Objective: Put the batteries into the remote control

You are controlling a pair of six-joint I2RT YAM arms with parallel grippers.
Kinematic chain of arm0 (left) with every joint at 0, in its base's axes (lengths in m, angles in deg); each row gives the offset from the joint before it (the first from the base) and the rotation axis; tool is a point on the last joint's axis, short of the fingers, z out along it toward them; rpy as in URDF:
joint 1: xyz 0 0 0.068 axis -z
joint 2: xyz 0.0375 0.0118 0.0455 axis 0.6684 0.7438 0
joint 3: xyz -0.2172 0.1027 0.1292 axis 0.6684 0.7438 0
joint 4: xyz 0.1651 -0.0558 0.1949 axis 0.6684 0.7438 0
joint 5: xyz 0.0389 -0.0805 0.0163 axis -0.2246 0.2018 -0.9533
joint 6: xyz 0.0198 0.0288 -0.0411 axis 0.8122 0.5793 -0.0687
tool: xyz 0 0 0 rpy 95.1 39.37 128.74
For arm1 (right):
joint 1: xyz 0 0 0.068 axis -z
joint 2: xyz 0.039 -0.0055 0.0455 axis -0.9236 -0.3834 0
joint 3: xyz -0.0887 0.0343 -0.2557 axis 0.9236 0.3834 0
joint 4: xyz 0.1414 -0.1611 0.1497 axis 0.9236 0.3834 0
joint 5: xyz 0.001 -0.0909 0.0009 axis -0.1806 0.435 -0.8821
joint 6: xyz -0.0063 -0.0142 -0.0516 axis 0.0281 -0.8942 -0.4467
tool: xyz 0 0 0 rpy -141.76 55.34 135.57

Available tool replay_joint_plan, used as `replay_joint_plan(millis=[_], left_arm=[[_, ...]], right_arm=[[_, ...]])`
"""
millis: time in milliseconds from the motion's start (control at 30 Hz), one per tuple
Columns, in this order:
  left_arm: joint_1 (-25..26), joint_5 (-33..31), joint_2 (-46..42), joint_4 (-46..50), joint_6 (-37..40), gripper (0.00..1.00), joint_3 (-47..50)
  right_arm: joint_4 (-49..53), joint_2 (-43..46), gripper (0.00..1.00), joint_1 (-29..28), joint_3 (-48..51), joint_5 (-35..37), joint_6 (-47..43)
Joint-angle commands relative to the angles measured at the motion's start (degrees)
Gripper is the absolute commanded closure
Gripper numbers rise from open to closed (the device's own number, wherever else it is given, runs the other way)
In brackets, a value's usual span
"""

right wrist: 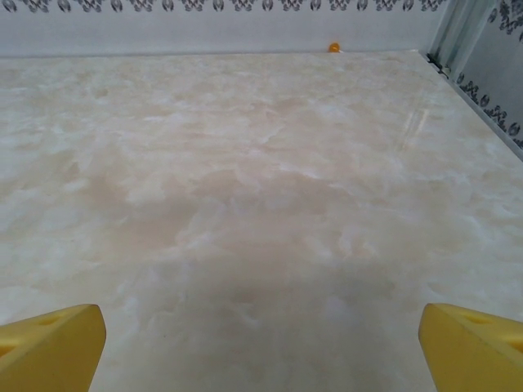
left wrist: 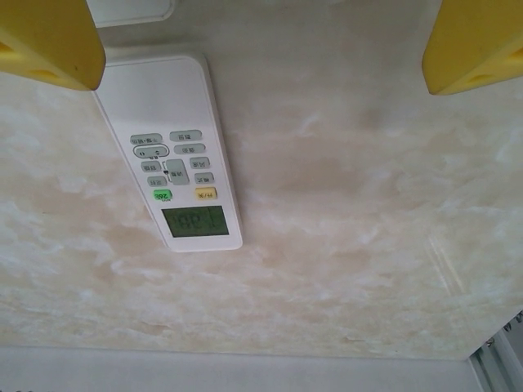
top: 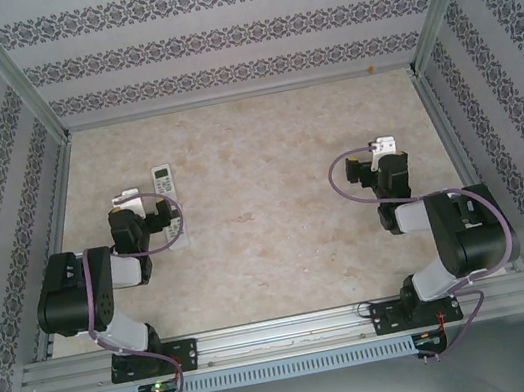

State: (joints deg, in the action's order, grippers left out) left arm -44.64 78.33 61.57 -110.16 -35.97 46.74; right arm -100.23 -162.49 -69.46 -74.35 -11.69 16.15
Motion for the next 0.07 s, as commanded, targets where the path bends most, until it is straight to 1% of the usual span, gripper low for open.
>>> replay_joint_plan(millis=[0,33], left_arm=[[0.2,1.4,0.0,-0.7,0.1,0.0,-1.3],[0.2,1.5,-0.1,-0.6,0.1,0.0,-1.3]], right_arm=[[-1.5,0.4,0.02,0.5,-0.8,-2.1,-0.7],[-1.7,0.7,0.02,0.4,-0.4,-2.0,-0.9]])
